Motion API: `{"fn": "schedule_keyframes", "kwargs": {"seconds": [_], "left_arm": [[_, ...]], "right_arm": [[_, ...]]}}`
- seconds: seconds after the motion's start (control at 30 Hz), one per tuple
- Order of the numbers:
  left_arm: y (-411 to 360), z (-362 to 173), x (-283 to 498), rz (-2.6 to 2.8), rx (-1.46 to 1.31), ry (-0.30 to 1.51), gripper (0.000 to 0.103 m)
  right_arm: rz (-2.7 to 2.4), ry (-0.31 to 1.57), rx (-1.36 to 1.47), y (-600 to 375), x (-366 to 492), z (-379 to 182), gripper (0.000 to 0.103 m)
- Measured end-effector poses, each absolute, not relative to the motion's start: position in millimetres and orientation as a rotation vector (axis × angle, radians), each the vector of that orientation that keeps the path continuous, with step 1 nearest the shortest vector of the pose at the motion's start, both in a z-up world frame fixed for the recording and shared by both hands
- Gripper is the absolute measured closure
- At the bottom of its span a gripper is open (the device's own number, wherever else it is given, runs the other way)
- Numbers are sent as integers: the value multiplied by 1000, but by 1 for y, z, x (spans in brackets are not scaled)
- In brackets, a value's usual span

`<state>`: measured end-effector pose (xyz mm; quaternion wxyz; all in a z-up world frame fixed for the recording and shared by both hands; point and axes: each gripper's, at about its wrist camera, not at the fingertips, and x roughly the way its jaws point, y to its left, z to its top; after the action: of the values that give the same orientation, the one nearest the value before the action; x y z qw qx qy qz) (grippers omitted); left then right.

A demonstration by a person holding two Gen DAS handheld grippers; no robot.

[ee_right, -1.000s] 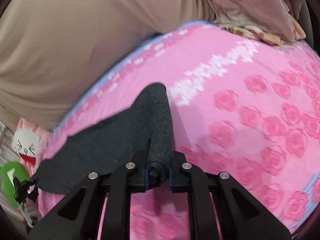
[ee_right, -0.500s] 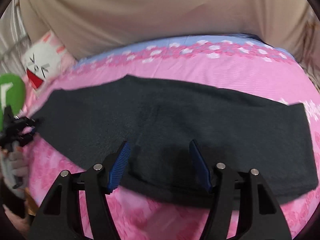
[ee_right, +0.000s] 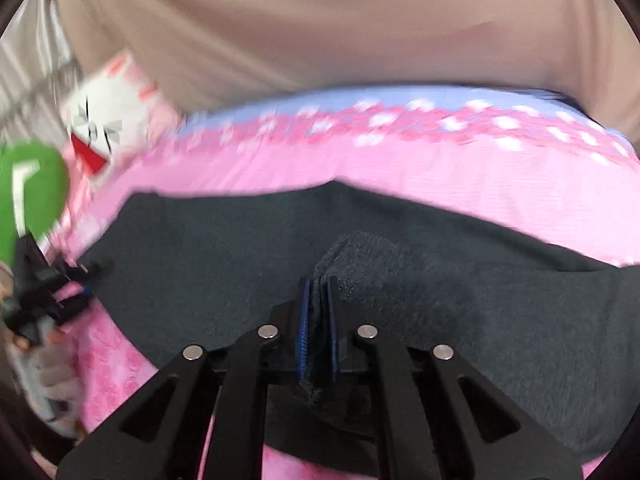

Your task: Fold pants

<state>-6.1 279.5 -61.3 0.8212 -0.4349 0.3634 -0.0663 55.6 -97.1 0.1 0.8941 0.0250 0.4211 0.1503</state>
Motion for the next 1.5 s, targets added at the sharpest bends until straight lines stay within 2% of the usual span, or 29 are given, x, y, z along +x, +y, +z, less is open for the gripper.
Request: {"fn": "schedule_keyframes", "kwargs": {"seconds": [0.07,0.1,0.13,0.2,0.23,0.43,0.57,0.67,0.83,0.87,0.93,0.97,1.0,1.13,1.23,1.33,1.37,1.43,1.5], "left_arm": [[279,-62,-5,-141,-927,774,81],[279,-62,-5,-142,-928,774,81],[279,-62,-5,-141,-929,774,81],[280,-62,-5,-140,-929,777,81],[279,-61,-4,-138,-927,779,81],[261,-30,-2,-70,-807,754,86],[212,39,2,-141,-651,665,88],[145,96,8,-258,-506,625,88],[14,136,9,-482,-289,609,88],[-18,131,8,-539,-253,633,85],[-63,113,12,-610,-209,698,70],[-85,95,15,-633,-190,749,45],[-96,81,16,-630,-190,781,39],[-102,40,15,-647,-247,875,39],[-78,38,10,-625,-271,858,39],[-46,49,-4,-573,-255,793,35],[-36,51,-7,-551,-256,780,29],[-16,56,-15,-492,-265,744,28],[1,59,-21,-490,-281,724,28]], "right_arm": [[312,841,54,-97,53,-7,91],[325,851,84,-103,50,-5,84],[337,844,139,-114,45,1,71],[317,787,189,-140,28,14,55],[296,763,189,-151,20,20,51],[80,710,288,-258,-30,24,47],[-33,703,390,-322,-55,9,45],[-25,684,466,-345,-61,0,45],[23,659,503,-353,-62,-5,44],[30,656,509,-353,-63,-5,43],[50,650,532,-356,-64,-5,42],[59,647,545,-358,-66,-5,42],[69,644,560,-359,-67,-6,41],[116,649,607,-366,-69,-9,39],[130,666,578,-358,-64,-3,36],[217,698,598,-343,-46,1,35],[237,711,594,-335,-37,1,34],[221,741,532,-316,-21,1,17],[195,770,476,-299,-8,-3,13]]}}
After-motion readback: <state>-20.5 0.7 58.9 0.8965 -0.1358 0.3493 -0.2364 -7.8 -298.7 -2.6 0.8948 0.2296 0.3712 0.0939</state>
